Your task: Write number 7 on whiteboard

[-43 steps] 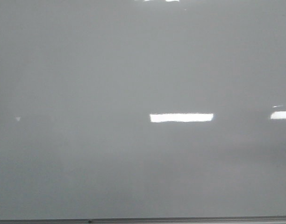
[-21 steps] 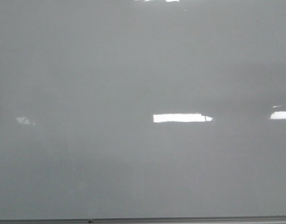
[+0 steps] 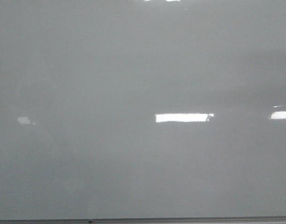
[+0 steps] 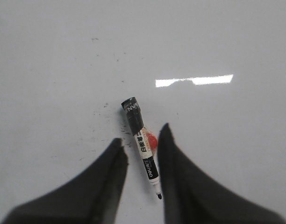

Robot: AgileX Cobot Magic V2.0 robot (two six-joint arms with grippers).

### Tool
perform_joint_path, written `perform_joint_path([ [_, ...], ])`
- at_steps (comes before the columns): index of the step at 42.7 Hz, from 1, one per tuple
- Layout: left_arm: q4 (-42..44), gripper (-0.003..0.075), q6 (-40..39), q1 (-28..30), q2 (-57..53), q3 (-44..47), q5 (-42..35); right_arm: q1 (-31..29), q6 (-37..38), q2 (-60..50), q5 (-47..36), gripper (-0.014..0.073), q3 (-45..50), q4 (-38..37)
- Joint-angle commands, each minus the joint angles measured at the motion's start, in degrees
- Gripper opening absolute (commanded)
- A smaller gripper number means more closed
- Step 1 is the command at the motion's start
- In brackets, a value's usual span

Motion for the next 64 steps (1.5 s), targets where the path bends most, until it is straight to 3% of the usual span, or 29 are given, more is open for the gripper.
perform_joint_path([
  [1, -0.4, 0.0536, -0.09, 0.09, 0.68, -2.02, -5.28, 0.0, -0.31, 0.92, -4.82, 0.0314, -2.12, 0.42],
  [4, -0.65, 0.0622, -0.09, 0.09, 0.68, -2.02, -5.28, 0.0, -0.31, 0.92, -4.72, 0.0437, -2.12, 0.42],
  [9, -3.04, 0.0622, -0.09, 0.09, 0.79, -2.02, -4.55, 0.0, -0.31, 0.92, -4.72, 0.0519, -2.12, 0.42],
  [14, -9.78, 0.0617, -0.09, 0.09, 2.72, -2.02, -2.57, 0.0, -0.31, 0.92, -4.65, 0.0519, -2.12, 0.42],
  [22, -22.6, 0.0617, -0.09, 0.09, 18.38, -3.69, -1.6, 0.0, -0.31, 0.92, -4.57, 0.0519, -2.12, 0.42],
  [36, -18.67, 0.0617, -0.09, 0.09, 44.22, -13.26, -7.14, 0.0, -0.31, 0.92, -4.57, 0.0519, -2.12, 0.42],
  [49, -18.43, 0.0615, -0.09, 0.09, 55.14, -18.01, -13.13, 0.0, -0.31, 0.92, -4.57, 0.0519, -2.12, 0.42],
  [53, -18.43, 0.0574, -0.09, 0.09, 55.99, -18.01, -14.7, 0.0, -0.31, 0.92, -4.57, 0.0519, -2.12, 0.42],
  [57, -18.43, 0.0484, -0.09, 0.09, 55.99, -18.01, -14.82, 0.0, -0.31, 0.92, -4.57, 0.0519, -2.12, 0.42],
  [64, -18.43, 0.0203, -0.09, 0.09, 55.99, -18.01, -14.36, 0.0, -0.31, 0.92, -4.57, 0.0519, -2.12, 0.42],
])
